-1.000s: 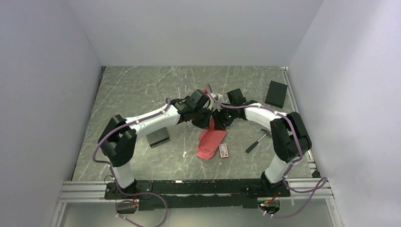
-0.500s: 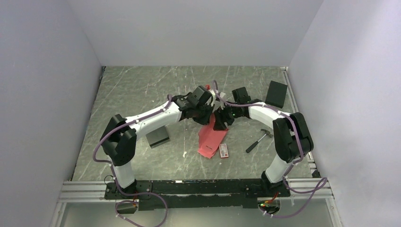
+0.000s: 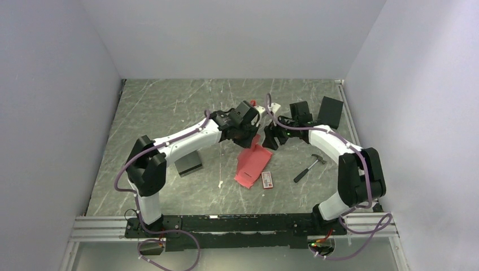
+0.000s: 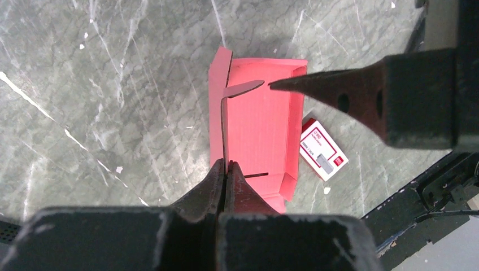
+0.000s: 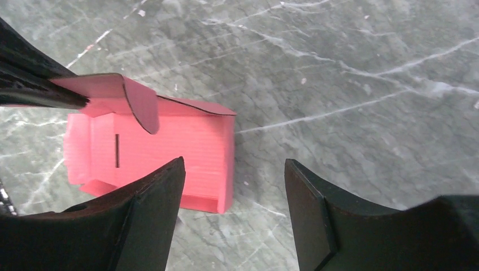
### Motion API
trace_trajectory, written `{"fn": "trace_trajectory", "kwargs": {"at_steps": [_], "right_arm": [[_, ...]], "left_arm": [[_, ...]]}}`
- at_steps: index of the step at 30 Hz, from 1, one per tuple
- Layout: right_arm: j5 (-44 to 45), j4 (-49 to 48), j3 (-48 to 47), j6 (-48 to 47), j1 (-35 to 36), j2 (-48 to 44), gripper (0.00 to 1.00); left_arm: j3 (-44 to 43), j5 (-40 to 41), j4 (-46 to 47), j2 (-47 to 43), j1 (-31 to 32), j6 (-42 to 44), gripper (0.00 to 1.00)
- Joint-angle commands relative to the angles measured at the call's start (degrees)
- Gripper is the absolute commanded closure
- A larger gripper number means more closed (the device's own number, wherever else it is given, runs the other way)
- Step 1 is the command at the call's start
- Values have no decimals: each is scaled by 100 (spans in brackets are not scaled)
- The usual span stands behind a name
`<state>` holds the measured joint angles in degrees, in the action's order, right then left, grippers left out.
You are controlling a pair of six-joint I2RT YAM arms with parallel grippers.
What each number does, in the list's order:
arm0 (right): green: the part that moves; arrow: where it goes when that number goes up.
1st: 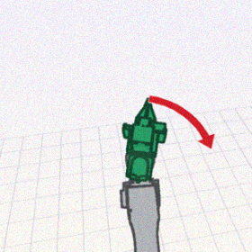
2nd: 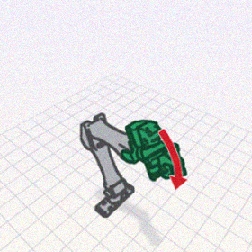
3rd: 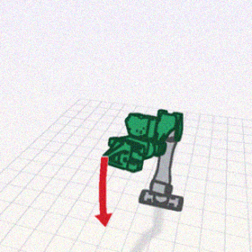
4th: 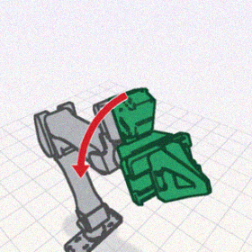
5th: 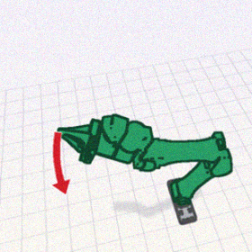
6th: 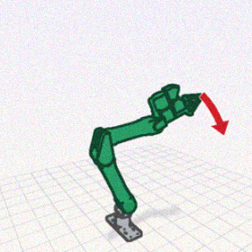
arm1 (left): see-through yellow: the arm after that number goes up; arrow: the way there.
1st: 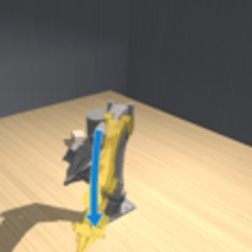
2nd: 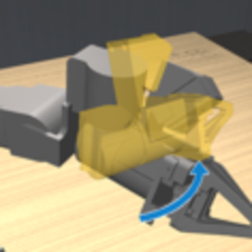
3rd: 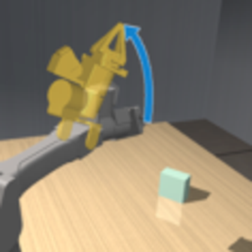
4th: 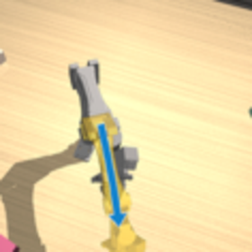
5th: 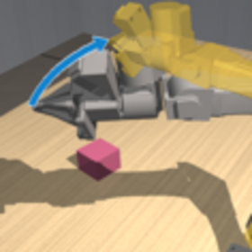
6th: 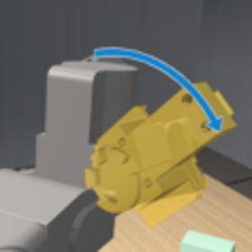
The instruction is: Fold the paper box
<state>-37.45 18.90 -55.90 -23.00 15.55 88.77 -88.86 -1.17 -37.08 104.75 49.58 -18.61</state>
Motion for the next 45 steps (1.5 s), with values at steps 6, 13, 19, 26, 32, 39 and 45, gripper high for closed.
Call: {"fn": "trace_trajectory", "kwargs": {"at_steps": [6, 13, 19, 26, 32, 39, 45], "right_arm": [[-237, -1150, 968, -1521, 27, -743, 35], [-90, -1229, 1125, -1945, 218, -664, 42], [418, -1364, 1151, -2044, 443, -496, 47], [459, -1353, 1142, -2059, 444, -385, 47], [327, -1382, 1135, -2015, 378, -336, 47], [36, -1254, 1073, -2018, 233, -280, 47], [330, -1157, 933, -1972, 352, -114, 52]], "left_arm": [[-157, 100, -69, -64, 22, -206, 100], [-44, 104, 55, -110, 15, -290, 100], [15, 99, 102, -169, 9, -301, 100], [219, 99, 238, -239, -39, -326, 100], [350, 93, 333, -317, -58, -358, 100], [597, 66, 517, -499, -85, -390, 100], [581, 8, 551, -552, -83, -407, 100]]}}
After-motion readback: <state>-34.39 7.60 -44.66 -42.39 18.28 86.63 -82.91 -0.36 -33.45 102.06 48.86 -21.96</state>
